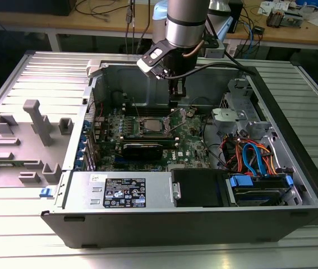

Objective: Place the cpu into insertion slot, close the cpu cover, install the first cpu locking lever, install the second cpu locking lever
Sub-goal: 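Close the cpu cover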

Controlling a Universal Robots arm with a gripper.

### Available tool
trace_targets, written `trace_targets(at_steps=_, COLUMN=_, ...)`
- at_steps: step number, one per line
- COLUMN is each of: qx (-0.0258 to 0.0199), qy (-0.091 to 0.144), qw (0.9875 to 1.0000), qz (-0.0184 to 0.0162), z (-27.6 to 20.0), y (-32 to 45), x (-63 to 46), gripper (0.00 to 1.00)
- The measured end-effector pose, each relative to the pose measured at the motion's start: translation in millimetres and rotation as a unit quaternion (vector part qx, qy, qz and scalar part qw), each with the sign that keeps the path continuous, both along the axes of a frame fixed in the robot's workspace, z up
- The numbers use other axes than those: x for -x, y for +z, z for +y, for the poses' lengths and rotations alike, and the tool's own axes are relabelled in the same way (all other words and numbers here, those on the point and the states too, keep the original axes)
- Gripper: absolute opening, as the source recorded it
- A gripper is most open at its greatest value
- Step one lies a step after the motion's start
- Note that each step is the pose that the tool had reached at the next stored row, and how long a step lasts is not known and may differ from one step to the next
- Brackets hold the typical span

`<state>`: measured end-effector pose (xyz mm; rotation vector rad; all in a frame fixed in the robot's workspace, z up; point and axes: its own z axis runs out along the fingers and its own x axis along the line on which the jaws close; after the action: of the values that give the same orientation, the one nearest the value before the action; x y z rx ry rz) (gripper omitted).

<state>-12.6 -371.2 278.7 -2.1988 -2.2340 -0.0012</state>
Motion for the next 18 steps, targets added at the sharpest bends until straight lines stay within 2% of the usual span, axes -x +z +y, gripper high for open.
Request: trace_targets(at_steps=18, qx=0.0, qy=0.0, qw=1.0, qz=0.0, z=0.0, y=0.0, x=-5.4, gripper=0.11)
